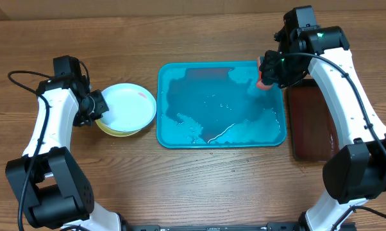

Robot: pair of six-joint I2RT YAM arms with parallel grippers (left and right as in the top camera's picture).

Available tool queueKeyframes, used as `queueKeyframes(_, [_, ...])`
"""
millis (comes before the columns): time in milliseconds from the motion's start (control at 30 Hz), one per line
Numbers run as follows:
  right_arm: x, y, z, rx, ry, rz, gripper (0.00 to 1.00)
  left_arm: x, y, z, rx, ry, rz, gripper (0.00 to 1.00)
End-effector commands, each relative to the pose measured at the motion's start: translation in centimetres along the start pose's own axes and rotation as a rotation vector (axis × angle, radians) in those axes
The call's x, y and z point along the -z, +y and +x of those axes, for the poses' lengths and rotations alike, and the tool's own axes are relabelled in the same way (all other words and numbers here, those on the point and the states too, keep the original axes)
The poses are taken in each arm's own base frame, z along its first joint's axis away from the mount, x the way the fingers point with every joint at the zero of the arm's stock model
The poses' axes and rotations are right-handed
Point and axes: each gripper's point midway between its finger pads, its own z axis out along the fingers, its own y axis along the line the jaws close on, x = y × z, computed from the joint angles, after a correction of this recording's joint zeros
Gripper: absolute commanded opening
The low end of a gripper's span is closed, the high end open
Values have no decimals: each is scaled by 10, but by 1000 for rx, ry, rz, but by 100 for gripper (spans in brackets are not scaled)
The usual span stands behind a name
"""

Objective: Clean dirty plates on tray and stack at the side
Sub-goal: 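Release the white plate and lift the left gripper away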

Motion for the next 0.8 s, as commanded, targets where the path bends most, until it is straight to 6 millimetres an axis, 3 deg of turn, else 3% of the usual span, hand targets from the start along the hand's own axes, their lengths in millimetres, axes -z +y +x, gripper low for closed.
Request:
queueKeyframes(0, [12,4,-7,16,-41,-10,4,-2,13,0,20,-6,-61,4])
queueKeyframes(667, [12,4,-7,16,-42,-10,4,-3,11,-2,27,-18,-58,4])
queueKeyframes(767, [12,4,-7,16,-41,-10,4,-4,10,-9,28,-45,-50,13])
